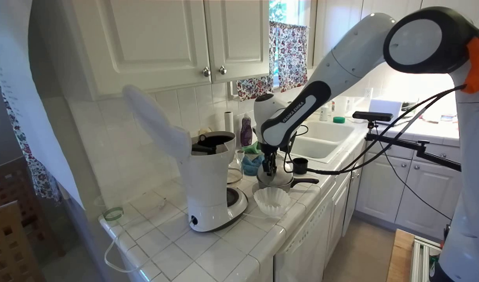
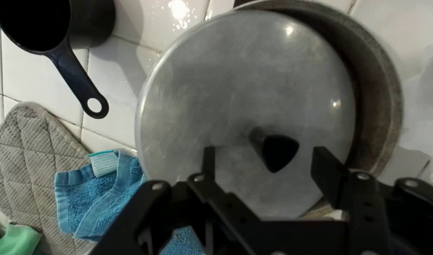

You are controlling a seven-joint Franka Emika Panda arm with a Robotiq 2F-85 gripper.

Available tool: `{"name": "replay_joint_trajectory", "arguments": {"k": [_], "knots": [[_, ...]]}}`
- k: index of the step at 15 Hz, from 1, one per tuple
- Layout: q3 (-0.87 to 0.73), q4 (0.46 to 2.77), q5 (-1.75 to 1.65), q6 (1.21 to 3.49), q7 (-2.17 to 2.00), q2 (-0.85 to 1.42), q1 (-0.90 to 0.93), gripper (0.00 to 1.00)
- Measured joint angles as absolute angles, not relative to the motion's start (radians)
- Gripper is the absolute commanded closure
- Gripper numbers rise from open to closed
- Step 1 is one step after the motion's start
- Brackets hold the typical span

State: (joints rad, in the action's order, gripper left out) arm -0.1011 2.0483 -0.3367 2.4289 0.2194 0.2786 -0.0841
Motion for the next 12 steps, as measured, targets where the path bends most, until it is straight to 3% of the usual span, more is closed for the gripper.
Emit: {"name": "replay_joint_trajectory", "arguments": {"k": [1,2,4,12], "knots": [[-0.100,2.048,-0.337,2.429,0.221,0.281,-0.084,0.10],[-0.099,2.047,-0.337,2.429,0.223,0.282,-0.084,0.36],[-0.098,2.046,-0.337,2.429,0.224,0.283,-0.082,0.37],[-0.099,2.038,-0.337,2.429,0.224,0.283,-0.081,0.93]]}}
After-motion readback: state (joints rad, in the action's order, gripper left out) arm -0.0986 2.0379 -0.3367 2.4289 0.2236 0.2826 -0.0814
